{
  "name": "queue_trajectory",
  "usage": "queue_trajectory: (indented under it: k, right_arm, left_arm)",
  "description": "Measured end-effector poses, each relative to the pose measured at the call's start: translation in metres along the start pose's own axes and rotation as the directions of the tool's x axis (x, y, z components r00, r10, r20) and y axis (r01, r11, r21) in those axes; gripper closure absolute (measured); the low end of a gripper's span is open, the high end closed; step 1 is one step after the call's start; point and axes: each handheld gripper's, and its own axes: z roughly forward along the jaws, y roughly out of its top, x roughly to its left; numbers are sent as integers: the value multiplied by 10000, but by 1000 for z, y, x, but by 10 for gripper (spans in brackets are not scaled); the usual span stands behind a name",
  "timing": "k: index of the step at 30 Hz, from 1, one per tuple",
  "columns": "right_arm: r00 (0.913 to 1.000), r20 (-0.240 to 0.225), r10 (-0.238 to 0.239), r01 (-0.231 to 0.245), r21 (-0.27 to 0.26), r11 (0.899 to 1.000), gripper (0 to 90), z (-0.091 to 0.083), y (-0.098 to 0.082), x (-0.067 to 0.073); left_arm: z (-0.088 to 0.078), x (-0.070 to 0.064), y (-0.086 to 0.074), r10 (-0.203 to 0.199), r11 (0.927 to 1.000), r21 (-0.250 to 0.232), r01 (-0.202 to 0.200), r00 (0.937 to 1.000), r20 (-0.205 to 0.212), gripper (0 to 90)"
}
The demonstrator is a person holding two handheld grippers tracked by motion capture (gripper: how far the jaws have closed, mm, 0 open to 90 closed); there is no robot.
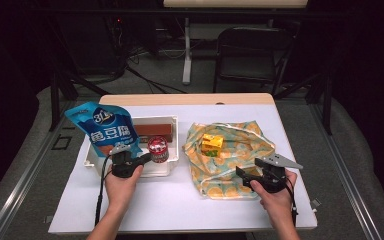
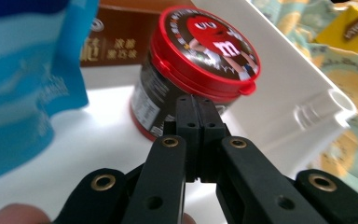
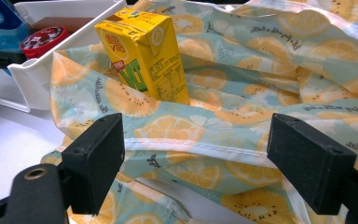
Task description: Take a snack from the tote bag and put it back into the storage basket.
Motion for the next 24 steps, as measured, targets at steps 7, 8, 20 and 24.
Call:
queue_trajectory:
  k: [7,8,20,24]
  right_arm:
    - [10000,8,-39,39,4,10000,183,-1,0,-1]
    - [10000,10,-37,37,3,10000,184,-1,0,-1]
    - [10000,42,-50,49,26,10000,190,0,0,0]
    - [10000,-1,-42,42,5,10000,192,1,0,1]
  left_arm:
    - [6,-3,9,-4,10000,-66,3,9998,-191,900]
    - [7,-4,9,-11,10000,-63,10,9998,-190,900]
    - [17,-4,14,-265,9996,-36,263,9986,-458,900]
    - [20,-5,18,-263,9996,-54,261,9984,-500,900]
